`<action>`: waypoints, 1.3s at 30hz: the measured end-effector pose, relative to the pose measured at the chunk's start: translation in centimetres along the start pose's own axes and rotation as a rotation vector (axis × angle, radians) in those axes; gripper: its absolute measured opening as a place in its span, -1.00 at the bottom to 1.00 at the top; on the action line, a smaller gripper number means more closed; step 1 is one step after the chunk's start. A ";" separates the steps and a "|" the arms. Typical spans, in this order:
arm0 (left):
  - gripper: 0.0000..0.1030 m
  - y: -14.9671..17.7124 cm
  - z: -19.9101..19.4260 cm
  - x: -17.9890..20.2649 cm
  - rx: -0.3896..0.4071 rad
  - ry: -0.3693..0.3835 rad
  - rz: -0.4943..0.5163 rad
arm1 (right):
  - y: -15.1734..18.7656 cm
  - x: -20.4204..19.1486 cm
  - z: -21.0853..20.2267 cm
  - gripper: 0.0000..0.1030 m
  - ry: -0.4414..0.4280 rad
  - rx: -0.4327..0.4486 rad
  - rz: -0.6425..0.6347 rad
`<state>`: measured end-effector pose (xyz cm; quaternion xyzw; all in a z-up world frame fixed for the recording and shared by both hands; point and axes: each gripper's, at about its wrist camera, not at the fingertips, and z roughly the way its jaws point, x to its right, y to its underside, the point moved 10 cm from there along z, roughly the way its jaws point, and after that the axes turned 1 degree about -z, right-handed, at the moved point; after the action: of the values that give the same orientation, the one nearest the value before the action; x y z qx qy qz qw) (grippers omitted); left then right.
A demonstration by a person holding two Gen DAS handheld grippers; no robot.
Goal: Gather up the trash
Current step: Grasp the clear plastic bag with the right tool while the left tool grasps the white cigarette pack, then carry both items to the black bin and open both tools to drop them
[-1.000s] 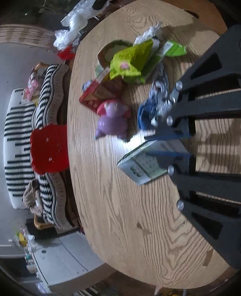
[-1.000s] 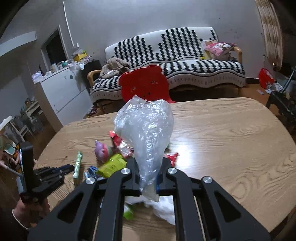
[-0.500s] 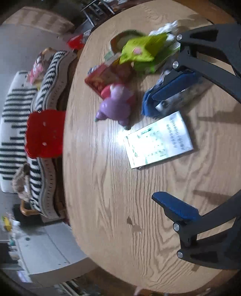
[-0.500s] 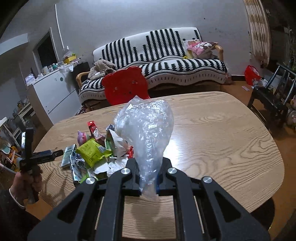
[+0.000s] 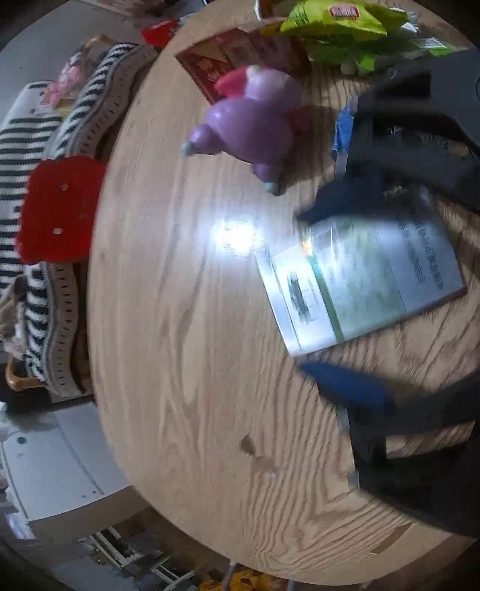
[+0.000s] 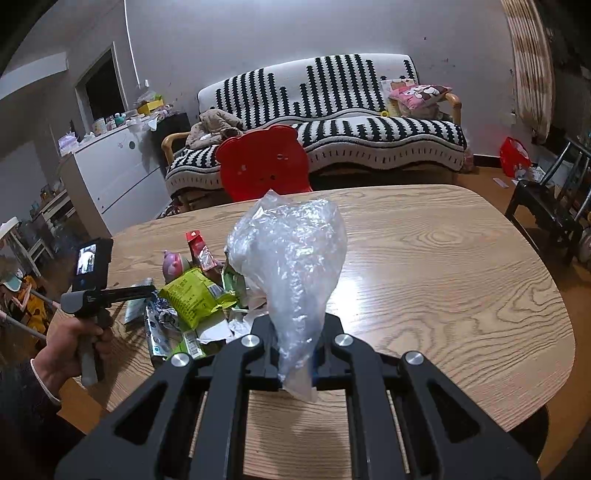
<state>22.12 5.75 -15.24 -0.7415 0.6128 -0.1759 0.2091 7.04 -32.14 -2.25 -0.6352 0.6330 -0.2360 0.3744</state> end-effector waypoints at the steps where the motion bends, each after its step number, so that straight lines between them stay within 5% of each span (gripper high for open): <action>1: 0.23 0.0 -0.1 -0.1 -0.014 0.018 -0.018 | 0.0 0.2 -0.1 -0.81 0.002 0.003 0.003; 9: 0.19 -2.2 -6.0 -0.5 0.122 0.018 -0.003 | 0.1 2.0 -2.0 -0.81 0.030 0.022 0.018; 13: 0.19 -2.0 -10.8 3.7 0.200 0.131 0.048 | 0.6 5.2 -4.1 -0.81 0.081 0.040 0.049; 17: 0.19 0.5 -15.5 12.9 0.239 0.325 0.164 | 1.9 10.8 -7.5 -0.81 0.183 0.062 0.109; 25: 0.19 11.6 -22.4 34.1 0.260 0.656 0.499 | 8.9 24.7 -15.3 -0.81 0.422 0.048 0.307; 31: 0.19 23.8 -25.1 46.6 0.137 0.874 0.722 | 17.5 32.7 -17.9 -0.81 0.495 -0.051 0.520; 39: 0.19 36.9 -19.9 56.4 0.015 0.864 0.943 | 28.9 40.5 -13.4 -0.81 0.440 -0.300 0.791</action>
<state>-8.42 -57.49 -17.43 -0.2531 0.9010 -0.3523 0.0032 -17.90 -71.86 -23.49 -0.3272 0.9177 -0.1104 0.1967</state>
